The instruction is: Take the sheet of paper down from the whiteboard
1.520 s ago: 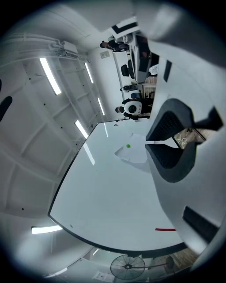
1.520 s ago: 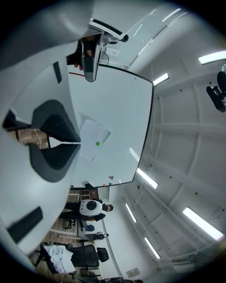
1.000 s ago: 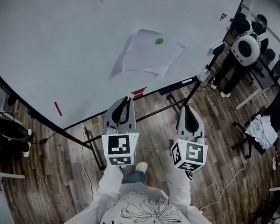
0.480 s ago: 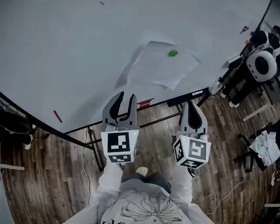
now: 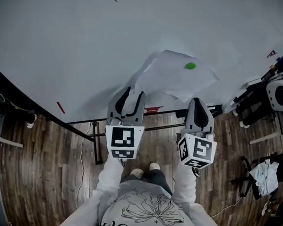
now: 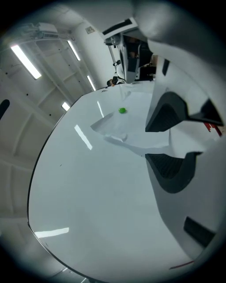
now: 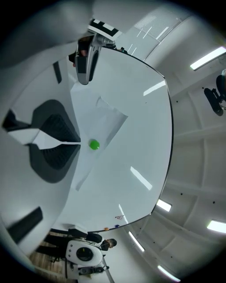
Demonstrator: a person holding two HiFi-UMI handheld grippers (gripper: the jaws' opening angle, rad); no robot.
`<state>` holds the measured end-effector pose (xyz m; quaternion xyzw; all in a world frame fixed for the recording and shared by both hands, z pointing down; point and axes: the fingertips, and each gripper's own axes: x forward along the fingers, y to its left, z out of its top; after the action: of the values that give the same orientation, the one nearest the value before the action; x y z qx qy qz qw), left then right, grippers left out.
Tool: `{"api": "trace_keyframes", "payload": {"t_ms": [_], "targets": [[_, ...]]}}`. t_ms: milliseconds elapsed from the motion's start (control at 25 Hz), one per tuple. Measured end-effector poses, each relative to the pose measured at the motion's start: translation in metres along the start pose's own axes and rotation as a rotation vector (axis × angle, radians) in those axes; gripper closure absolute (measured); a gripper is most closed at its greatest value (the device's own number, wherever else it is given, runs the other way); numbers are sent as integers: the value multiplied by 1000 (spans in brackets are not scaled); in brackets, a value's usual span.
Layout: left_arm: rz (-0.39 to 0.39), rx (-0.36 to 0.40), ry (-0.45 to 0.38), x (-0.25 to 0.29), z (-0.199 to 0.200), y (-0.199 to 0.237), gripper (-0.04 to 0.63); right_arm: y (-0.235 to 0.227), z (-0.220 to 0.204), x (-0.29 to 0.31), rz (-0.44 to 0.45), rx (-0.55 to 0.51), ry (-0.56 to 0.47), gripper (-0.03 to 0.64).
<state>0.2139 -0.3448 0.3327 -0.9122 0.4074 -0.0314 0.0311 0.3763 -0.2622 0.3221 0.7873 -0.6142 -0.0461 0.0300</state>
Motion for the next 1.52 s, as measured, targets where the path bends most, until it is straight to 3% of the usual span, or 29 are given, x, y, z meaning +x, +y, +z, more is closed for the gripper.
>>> {"api": "trace_keyframes", "payload": {"t_ms": [400,880,1200,1520], "targets": [[118,-16,19,29,-8,7,459,-15,11,57,146,-53,-47,604],[222,-19,51,40,-17,7,462,-7,24,95,277,-120,-125,510],[279,-65,31,41,-18,11,580,1,31,101,301,-156,-151,469],[250,-83,44,32,-18,7,588,1,30,102,249,-171,-148,468]]}}
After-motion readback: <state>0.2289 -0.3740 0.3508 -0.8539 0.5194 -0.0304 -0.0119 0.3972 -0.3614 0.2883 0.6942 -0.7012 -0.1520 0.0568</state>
